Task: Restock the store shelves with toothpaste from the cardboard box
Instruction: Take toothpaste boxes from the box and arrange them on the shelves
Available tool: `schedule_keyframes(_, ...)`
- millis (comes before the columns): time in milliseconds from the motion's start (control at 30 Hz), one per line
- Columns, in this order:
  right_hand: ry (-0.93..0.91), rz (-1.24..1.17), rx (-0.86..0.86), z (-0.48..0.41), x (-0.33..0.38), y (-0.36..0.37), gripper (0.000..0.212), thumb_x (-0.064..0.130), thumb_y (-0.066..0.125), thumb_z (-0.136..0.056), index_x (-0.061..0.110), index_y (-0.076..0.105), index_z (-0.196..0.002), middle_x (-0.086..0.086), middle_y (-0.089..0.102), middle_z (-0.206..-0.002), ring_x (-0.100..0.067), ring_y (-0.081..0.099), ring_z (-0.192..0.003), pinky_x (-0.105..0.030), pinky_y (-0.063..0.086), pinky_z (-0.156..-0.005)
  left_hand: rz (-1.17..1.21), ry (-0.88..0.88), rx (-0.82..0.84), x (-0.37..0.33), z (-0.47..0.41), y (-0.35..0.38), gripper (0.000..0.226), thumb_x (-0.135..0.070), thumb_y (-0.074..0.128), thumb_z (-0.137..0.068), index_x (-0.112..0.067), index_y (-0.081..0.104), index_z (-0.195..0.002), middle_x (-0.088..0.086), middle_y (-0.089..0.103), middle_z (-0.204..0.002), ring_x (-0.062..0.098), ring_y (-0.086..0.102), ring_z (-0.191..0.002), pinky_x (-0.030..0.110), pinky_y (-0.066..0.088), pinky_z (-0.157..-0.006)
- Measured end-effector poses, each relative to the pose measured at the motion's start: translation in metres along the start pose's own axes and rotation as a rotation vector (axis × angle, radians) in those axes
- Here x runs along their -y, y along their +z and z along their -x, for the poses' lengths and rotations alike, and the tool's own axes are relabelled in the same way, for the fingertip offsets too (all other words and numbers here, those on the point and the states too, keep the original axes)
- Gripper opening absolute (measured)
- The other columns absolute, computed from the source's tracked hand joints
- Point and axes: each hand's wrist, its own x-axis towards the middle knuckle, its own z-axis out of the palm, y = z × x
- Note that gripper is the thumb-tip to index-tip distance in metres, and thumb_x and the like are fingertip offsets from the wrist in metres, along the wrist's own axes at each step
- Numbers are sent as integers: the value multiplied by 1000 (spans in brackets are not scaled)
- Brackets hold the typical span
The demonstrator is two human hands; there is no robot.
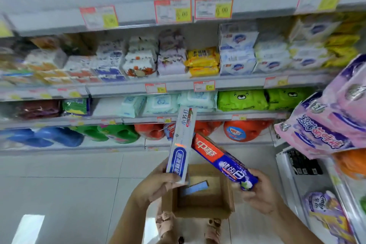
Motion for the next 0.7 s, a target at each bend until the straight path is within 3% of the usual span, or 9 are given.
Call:
schedule_keyframes(67, -167, 140, -14, 3, 7, 10, 49, 29, 40, -98, 3, 41, -140, -14, 50, -134, -20, 54, -110, -17, 51, -72, 43, 74, 2, -20, 11, 9, 87, -10, 94, -35, -3, 55, -112, 15, 69, -90, 24, 68, -78, 43, 58, -76)
schedule_keyframes(133, -169, 173, 132, 5, 12, 28, 52, 34, 22, -101, 9, 36, -144, -6, 43, -141, -13, 46, -117, -12, 47, -79, 118, 134, -38, -41, 19, 17, 95, -34, 98, -24, -4, 61, -106, 16, 71, -88, 24, 70, -72, 41, 60, -67)
schedule_keyframes(200, -173, 208, 279, 6, 19, 51, 52, 36, 23, -102, 9, 36, -144, -5, 42, -142, -13, 45, -120, -13, 46, -82, 144, 169, -52, -63, 25, 26, 98, -52, 93, -25, -5, 64, -106, 15, 72, -89, 23, 70, -71, 38, 59, -62)
schedule_keyframes(267, -240, 261, 282, 12, 24, 69, 53, 37, 22, -103, 8, 31, -147, -6, 38, -146, -14, 41, -127, -15, 43, -89, 136, 177, -57, -80, 31, 37, 86, -58, 87, -39, -7, 67, -106, 15, 72, -91, 21, 69, -71, 36, 59, -61)
schedule_keyframes(333, -295, 294, 228, 16, 33, 74, 53, 33, 20, -103, 7, 25, -149, -8, 33, -151, -16, 37, -134, -17, 39, -98, 133, 193, -85, -93, 36, 45, 59, -50, 70, -67, -6, 65, -106, 14, 73, -86, 20, 69, -68, 33, 59, -59)
schedule_keyframes(400, -326, 362, 218, 23, 41, 101, 52, 31, 24, -103, 4, 25, -148, -10, 33, -152, -19, 36, -136, -21, 36, -104, 73, 218, -105, -106, 40, 50, 40, -30, 66, -79, -4, 59, -108, 12, 73, -84, 19, 70, -69, 33, 59, -60)
schedule_keyframes(500, -313, 423, 133, 18, 57, 121, 59, 26, 58, -92, -13, 42, -134, -30, 46, -137, -37, 50, -125, -32, 46, -100, -51, 286, -83, -132, 50, 56, 47, -8, 72, -58, -5, 58, -103, 10, 74, -83, 19, 71, -70, 33, 58, -60)
schedule_keyframes(600, -398, 390, 321, 20, 81, 139, 51, 20, 13, -103, -5, 17, -147, -22, 23, -153, -34, 26, -142, -34, 24, -115, -129, 352, -40, -159, 59, 58, 68, -12, 71, -44, -2, 58, -109, 16, 72, -96, 26, 71, -83, 35, 58, -64)
schedule_keyframes(700, -456, 405, 366, 25, 78, 172, 51, 19, 17, -101, -4, 22, -147, -24, 29, -150, -36, 30, -139, -33, 35, -109, -213, 400, -28, -182, 70, 57, 76, -11, 70, -45, 3, 53, -118, 24, 69, -106, 35, 68, -96, 41, 58, -73)
